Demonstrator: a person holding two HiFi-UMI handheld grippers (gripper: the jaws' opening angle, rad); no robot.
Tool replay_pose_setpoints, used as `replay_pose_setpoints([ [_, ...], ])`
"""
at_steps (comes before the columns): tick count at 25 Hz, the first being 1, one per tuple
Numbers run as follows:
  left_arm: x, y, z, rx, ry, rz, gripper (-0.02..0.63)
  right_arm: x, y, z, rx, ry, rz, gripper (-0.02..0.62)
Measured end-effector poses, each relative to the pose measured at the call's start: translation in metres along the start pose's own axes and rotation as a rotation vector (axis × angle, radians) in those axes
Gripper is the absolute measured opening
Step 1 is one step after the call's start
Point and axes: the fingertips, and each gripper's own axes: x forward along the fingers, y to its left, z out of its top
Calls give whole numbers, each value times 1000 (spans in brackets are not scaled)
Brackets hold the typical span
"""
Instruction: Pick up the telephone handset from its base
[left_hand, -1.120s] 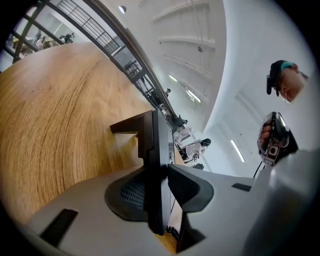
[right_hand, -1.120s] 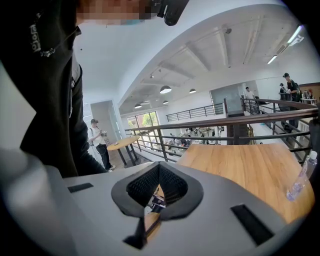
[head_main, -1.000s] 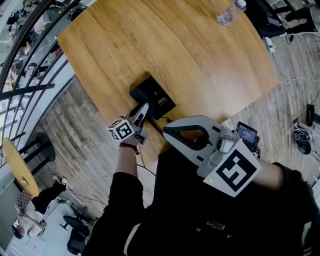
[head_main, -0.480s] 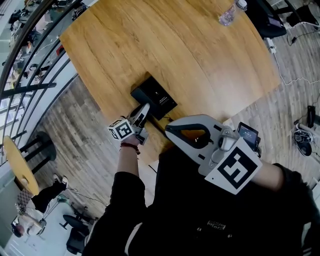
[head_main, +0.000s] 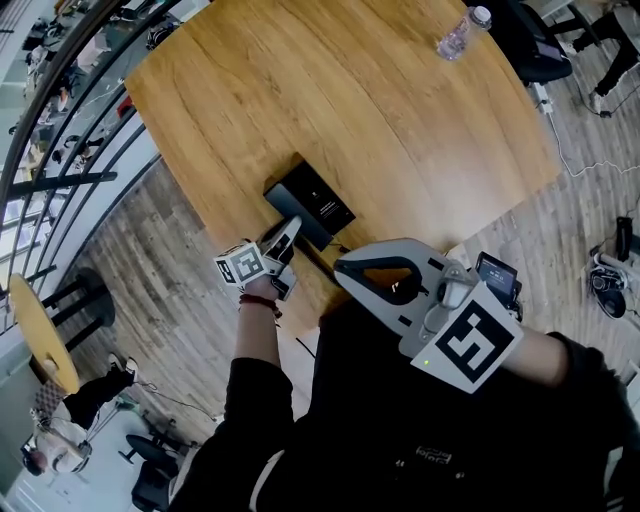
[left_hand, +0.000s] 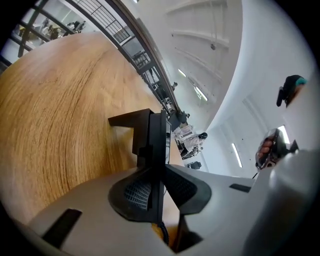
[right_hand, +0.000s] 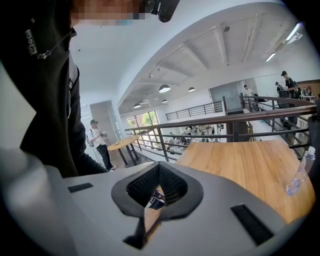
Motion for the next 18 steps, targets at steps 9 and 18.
replay_pose_setpoints([
  [9, -12, -16, 2, -16, -47, -39, 78, -9, 4, -1, -8, -19, -5, 18],
  [18, -18, -35, 4, -27, -130, 8, 78, -13, 10, -1, 1, -25, 9, 18],
])
